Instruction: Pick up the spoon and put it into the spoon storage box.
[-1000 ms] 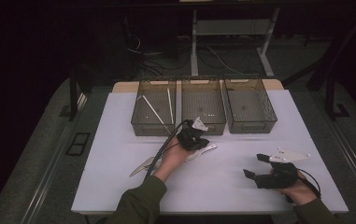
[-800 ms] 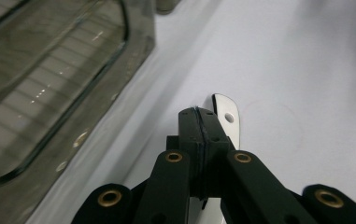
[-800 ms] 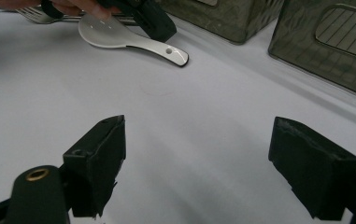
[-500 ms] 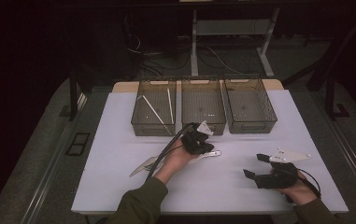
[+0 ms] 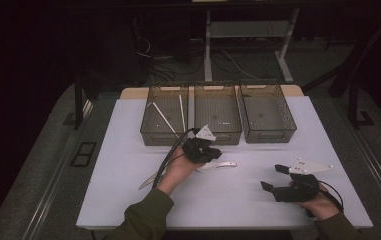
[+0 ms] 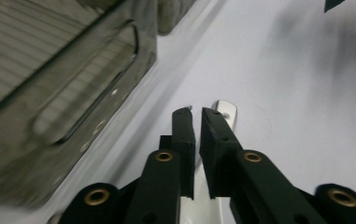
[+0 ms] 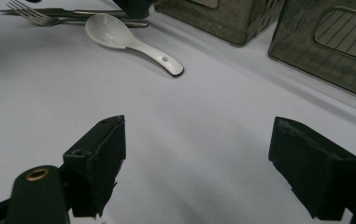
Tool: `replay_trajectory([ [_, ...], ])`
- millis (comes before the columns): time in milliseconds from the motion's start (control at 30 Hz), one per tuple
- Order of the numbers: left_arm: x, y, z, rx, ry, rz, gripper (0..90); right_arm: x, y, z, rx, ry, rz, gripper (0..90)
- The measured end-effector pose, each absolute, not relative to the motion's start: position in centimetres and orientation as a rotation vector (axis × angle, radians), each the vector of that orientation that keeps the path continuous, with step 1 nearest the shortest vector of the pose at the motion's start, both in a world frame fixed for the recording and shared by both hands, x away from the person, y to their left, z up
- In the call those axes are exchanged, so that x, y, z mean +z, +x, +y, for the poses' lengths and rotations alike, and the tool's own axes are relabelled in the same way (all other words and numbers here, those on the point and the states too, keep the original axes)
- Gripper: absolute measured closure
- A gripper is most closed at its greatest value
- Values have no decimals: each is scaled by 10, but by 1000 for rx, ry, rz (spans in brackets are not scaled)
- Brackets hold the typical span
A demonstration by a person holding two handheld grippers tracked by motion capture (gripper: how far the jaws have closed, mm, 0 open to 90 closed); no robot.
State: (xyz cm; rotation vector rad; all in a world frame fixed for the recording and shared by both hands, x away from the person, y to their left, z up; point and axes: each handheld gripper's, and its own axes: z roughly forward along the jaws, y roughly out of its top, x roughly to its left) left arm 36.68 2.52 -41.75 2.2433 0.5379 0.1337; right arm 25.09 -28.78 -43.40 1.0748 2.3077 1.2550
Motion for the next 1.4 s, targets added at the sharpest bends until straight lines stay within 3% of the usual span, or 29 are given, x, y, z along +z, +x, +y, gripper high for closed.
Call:
replay_trajectory([
  [300,-409,359,59,130,2189,586,625,-434,251,-288,1256,1075,2309,189],
  [433,-411,354,68,135,2189,606,496,-434,251,-287,1256,1076,2308,189],
  [600,-420,349,77,149,2196,632,411,-434,250,-287,1256,1073,2308,189],
  [1400,-441,348,58,201,2299,611,416,-434,250,-286,1252,1064,2312,189],
])
